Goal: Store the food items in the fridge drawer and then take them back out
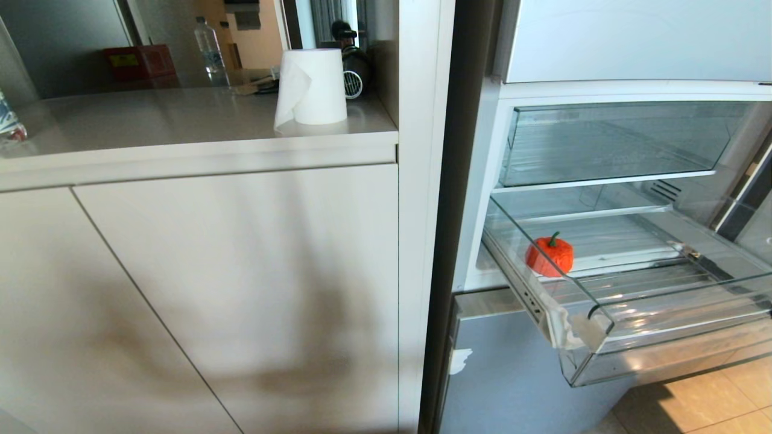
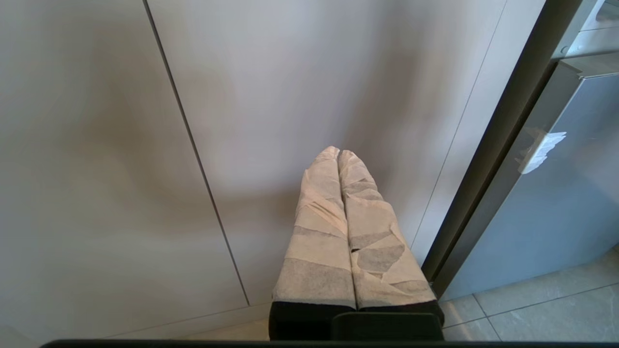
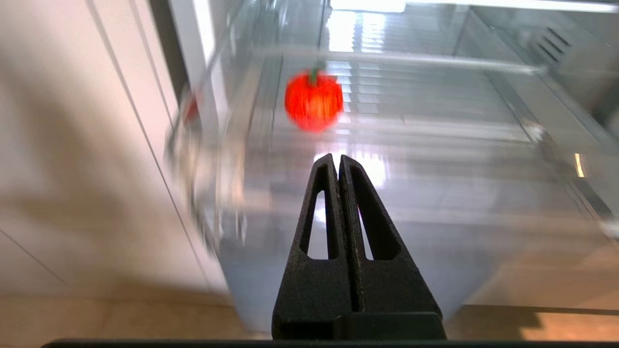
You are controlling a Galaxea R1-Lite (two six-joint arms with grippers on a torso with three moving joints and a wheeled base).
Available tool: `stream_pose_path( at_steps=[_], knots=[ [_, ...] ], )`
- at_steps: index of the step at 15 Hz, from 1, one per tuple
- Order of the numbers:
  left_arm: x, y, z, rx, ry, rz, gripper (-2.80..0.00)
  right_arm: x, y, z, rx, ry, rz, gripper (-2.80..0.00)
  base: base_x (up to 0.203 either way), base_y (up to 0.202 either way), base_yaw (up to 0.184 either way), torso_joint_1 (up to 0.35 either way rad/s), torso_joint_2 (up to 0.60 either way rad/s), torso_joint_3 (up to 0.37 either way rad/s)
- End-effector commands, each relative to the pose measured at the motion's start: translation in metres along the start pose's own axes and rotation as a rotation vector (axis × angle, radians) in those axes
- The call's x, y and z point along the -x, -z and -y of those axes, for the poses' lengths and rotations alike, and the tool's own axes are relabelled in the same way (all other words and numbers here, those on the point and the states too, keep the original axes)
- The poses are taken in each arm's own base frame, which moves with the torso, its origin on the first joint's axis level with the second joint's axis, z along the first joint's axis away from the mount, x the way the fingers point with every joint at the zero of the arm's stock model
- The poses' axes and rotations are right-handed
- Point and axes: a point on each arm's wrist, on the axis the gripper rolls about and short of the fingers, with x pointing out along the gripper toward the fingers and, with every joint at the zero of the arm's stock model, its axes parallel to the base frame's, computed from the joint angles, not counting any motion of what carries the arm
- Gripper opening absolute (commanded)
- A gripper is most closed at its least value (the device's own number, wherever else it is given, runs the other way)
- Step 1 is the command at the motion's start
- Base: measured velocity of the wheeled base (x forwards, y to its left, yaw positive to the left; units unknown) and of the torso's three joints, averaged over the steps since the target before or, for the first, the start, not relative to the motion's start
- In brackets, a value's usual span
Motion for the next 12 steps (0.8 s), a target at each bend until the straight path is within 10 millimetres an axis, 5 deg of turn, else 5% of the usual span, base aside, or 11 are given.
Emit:
stream_pose_path(
  at_steps=[1,3,5,12],
  knots=[
    [0.0,0.0,0.0,0.0,0.0,0.0,-2.8,0.047,0.046,-0.006,0.035,0.009,0.121,-2.8,0.0,0.0,0.0,0.0,0.0,0.0],
    [0.0,0.0,0.0,0.0,0.0,0.0,-2.8,0.052,0.093,-0.009,0.029,0.009,-0.03,-2.8,0.0,0.0,0.0,0.0,0.0,0.0],
    [0.0,0.0,0.0,0.0,0.0,0.0,-2.8,0.055,0.119,-0.01,0.01,-0.004,-0.254,-2.8,0.0,0.0,0.0,0.0,0.0,0.0],
    [0.0,0.0,0.0,0.002,0.0,0.0,-2.8,0.075,0.124,-0.013,0.04,0.092,0.01,-2.8,0.0,0.0,0.0,0.0,0.0,0.0]
  ],
)
